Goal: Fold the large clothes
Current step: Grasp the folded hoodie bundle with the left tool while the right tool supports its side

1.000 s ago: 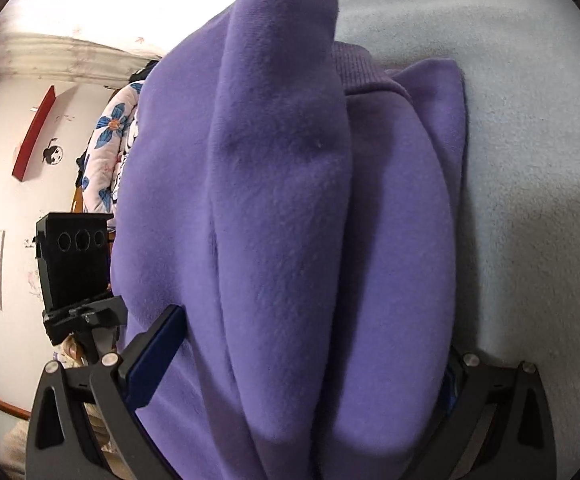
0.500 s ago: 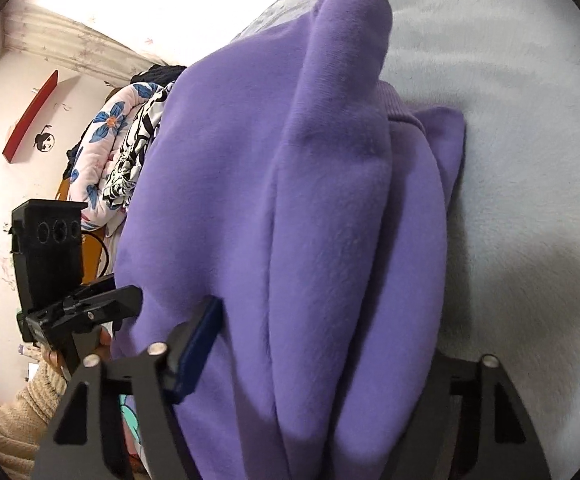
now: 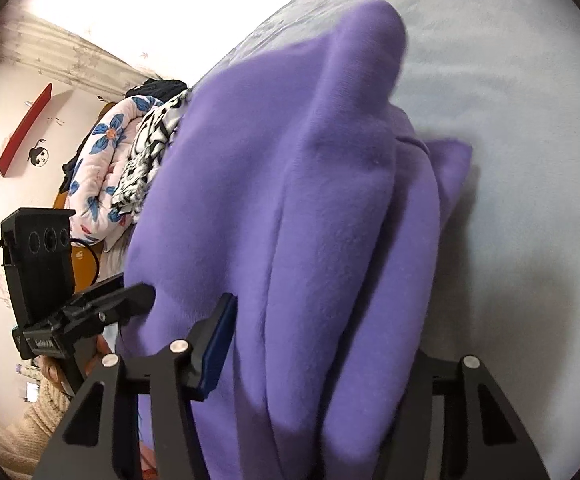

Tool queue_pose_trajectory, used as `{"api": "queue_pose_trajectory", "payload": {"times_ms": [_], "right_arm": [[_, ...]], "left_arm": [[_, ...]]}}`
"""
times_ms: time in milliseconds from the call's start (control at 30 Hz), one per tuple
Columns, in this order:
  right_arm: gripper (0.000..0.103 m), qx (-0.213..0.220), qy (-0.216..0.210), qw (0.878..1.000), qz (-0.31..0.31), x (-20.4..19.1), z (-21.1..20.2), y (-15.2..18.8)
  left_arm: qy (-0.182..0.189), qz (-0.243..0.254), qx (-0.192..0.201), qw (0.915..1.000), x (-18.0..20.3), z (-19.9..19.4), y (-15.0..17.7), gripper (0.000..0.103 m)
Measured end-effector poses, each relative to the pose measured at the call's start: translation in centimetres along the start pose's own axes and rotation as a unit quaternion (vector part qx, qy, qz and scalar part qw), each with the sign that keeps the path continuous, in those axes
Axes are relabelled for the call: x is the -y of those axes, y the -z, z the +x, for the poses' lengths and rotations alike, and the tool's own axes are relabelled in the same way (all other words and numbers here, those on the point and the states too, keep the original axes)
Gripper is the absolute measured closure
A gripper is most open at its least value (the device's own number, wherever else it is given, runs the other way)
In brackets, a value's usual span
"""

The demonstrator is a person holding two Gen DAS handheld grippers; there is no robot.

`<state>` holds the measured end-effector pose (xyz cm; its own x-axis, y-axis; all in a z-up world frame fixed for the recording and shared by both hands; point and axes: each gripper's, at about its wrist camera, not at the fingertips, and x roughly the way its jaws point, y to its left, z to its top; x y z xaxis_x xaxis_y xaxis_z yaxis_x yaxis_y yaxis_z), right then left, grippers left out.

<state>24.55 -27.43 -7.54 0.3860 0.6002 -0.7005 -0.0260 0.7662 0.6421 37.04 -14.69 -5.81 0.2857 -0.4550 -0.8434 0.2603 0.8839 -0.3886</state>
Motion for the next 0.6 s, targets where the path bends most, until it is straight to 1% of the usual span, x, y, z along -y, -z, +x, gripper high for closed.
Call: {"api": "queue_pose_trajectory", "payload": {"times_ms": [100, 267, 300, 467, 600], "right_arm": [[0.048, 0.004, -0.008, 1.000, 0.005, -2.8, 0.2, 1.5], [0.048, 0.008, -0.021, 1.000, 0.000, -8.1, 0.9, 3.5], [0.048, 0.007, -0.023, 1.000, -0.005, -9.8, 1.2, 4.0], [0.048, 0.003, -0.033, 0.999, -0.024, -15.4, 2.3, 5.9], [0.048, -0.008, -0.046, 0.999, -0.028, -18.6, 3.7, 6.7]], "left_arm": [[-0.006, 0.002, 0.006, 1.0000, -0.6, -2.6, 1.2, 0.017], [-0.019, -0.001, 0.023, 0.9996, -2.0, -8.5, 3.9, 0.017], [-0.021, -0.004, 0.026, 0.9994, -2.6, -9.7, 4.6, 0.017], [-0.029, -0.015, 0.046, 0.9984, -5.9, -15.8, 7.9, 0.017], [-0.039, -0.027, 0.065, 0.9968, -9.1, -20.0, 9.7, 0.017]]}}
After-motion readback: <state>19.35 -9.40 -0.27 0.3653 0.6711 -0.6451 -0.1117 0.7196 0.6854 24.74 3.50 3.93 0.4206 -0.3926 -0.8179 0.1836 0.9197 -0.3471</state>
